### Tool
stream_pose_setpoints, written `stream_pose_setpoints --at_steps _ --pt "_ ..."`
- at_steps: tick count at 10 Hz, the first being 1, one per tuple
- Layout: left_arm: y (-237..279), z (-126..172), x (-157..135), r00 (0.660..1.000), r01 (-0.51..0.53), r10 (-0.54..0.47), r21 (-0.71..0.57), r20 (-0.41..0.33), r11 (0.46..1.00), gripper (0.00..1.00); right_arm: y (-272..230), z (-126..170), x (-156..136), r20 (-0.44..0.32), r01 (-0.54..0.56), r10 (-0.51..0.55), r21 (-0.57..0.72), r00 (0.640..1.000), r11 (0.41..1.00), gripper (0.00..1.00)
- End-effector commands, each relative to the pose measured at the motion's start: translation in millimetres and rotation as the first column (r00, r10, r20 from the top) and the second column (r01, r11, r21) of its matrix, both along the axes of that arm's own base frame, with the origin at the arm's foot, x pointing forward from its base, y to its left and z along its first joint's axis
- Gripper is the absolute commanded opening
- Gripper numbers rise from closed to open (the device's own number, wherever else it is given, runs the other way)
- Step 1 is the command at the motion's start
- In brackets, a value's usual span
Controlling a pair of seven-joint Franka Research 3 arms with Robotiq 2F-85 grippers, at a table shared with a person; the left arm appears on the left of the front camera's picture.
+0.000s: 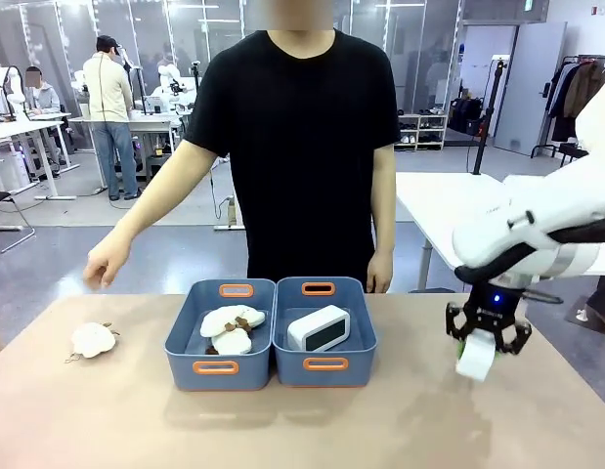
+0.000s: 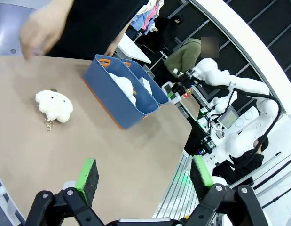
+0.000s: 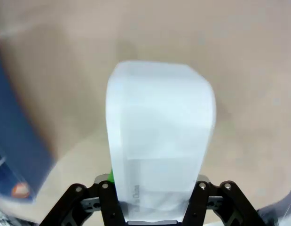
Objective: Sort the digital clocks into the basket.
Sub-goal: Pick up the Digital clock from the table and place it into the empty Plastic storage basket.
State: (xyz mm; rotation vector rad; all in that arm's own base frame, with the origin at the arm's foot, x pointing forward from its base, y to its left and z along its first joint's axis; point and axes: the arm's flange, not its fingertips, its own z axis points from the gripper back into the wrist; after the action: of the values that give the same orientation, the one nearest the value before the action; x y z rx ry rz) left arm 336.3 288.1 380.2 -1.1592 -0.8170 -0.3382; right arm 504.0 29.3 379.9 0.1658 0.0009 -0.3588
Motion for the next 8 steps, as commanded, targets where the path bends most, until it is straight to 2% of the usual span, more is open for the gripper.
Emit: stream_pose_setpoints --at_steps 1,2,3,4,6,8 --pt "-3.0 2.2 -2.0 1.000 -0.010 0.010 0.001 -0.010 1.000 1.00 -8.9 56.1 -24.4 0.126 -0.300 0.276 0.257 0.953 0.919 0.07" --pt "-3.0 2.2 -2.0 1.000 -0.010 0.010 0.001 -0.010 1.000 1.00 12.4 75.5 -18.9 0.190 -0.376 0.333 0.285 0.924 0.881 0.07" --pt "-3.0 2.2 -2.0 1.000 -0.010 0.010 0.001 -0.010 1.000 1.00 39.7 81.9 -12.2 0.218 -0.383 0.334 0.254 0.917 0.888 0.07" --pt "-3.0 2.2 -2.0 1.000 -0.010 0.010 0.001 -0.010 1.000 1.00 65.5 84.2 -6.3 0.234 -0.432 0.369 0.341 0.899 0.835 0.07" --pt "-3.0 2.2 -2.0 1.000 -0.010 0.010 0.001 -0.010 1.000 1.00 125.4 79.6 2.6 0.295 -0.462 0.363 0.425 0.884 0.778 0.07" --pt "-3.0 2.2 -2.0 1.000 -0.010 0.010 0.001 -0.010 1.000 1.00 186.8 75.4 2.6 0.315 -0.477 0.367 0.439 0.876 0.761 0.07"
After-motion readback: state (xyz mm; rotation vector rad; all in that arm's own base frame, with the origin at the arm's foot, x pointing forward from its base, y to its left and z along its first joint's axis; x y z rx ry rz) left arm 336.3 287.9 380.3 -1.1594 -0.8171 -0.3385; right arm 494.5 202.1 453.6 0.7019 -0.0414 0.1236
